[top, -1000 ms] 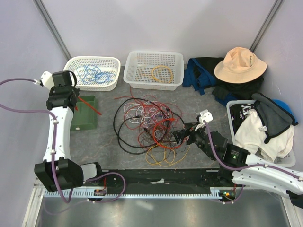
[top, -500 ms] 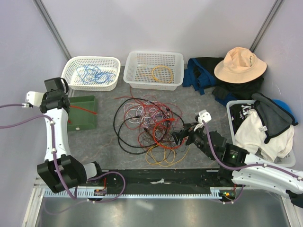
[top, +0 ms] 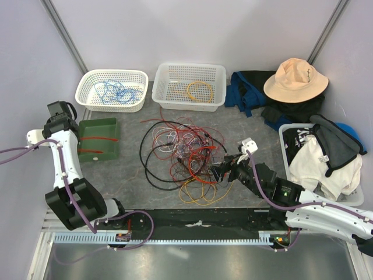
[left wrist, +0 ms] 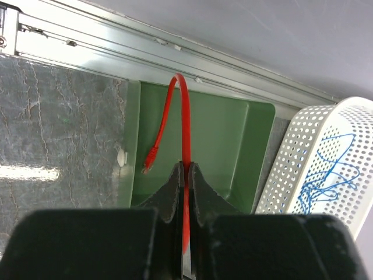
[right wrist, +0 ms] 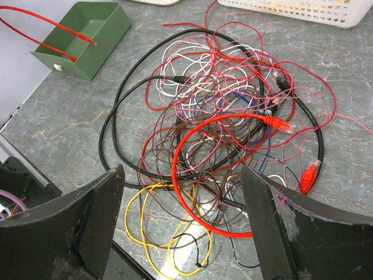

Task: Untangle the cables

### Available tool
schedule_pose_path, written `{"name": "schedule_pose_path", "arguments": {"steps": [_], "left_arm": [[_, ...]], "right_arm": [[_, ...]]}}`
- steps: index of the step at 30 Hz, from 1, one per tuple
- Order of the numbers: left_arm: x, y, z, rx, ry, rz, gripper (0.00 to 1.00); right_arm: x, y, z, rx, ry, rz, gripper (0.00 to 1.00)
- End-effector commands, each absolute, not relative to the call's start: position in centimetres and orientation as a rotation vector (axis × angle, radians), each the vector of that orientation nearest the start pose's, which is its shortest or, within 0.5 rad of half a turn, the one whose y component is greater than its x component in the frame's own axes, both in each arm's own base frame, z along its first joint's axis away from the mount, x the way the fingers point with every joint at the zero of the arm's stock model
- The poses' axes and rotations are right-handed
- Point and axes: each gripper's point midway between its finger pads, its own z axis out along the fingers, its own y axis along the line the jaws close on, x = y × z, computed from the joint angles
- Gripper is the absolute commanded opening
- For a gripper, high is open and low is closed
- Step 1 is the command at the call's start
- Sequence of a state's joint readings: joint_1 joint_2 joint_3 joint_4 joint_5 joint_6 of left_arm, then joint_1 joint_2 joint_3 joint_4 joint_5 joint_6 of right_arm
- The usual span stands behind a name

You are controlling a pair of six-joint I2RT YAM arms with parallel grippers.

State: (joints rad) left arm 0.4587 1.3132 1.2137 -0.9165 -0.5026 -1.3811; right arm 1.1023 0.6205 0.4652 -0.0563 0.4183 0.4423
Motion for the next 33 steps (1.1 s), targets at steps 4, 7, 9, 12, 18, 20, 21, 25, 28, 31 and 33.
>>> {"name": "schedule_pose_path", "arguments": {"steps": [4,7,9,12,18,20,21,25,28,31,33], "left_arm": [[27.0,20.1,21.7,-2.096,1.146,0.214,0.02],[27.1,20.4,22.4,-2.094,1.111,0.193,0.02],[27.1,20.6,22.9,-2.091,1.095,0.190,0.02],[27.4,20.9,23.4,-2.074,1.098,0.195,0.02],[27.3,20.5,20.4,-2.089,1.179,0.228,0.02],[27.0,20.3,18.4,-2.103,1.212,0.254,0.02],[26.8,20.3,17.7,-2.111,1.222,0.268,0.02],[26.4,19.7,15.2,-2.116,1.281,0.311,0.02],[27.1,18.8,14.9,-2.070,1.326,0.330,0.02],[28.3,17.6,15.3,-2.002,1.352,0.331,0.02],[29.4,17.1,15.4,-1.970,1.366,0.322,0.02]], "right_arm": [[17.5,23.5,20.6,-0.280,1.782,0.793,0.88],[17.6,23.2,20.1,-0.275,1.786,0.779,0.88],[17.6,23.2,20.0,-0.274,1.786,0.780,0.88],[17.6,23.3,19.9,-0.284,1.788,0.771,0.88],[17.7,23.3,19.3,-0.300,1.798,0.751,0.89],[17.7,23.3,19.0,-0.303,1.802,0.744,0.88],[17.7,23.3,18.9,-0.303,1.805,0.743,0.89],[17.8,23.3,18.8,-0.305,1.808,0.738,0.88],[17.9,23.6,19.1,-0.292,1.797,0.749,0.88],[18.0,23.8,19.0,-0.295,1.805,0.751,0.88],[18.0,24.0,18.9,-0.297,1.810,0.754,0.88]]}}
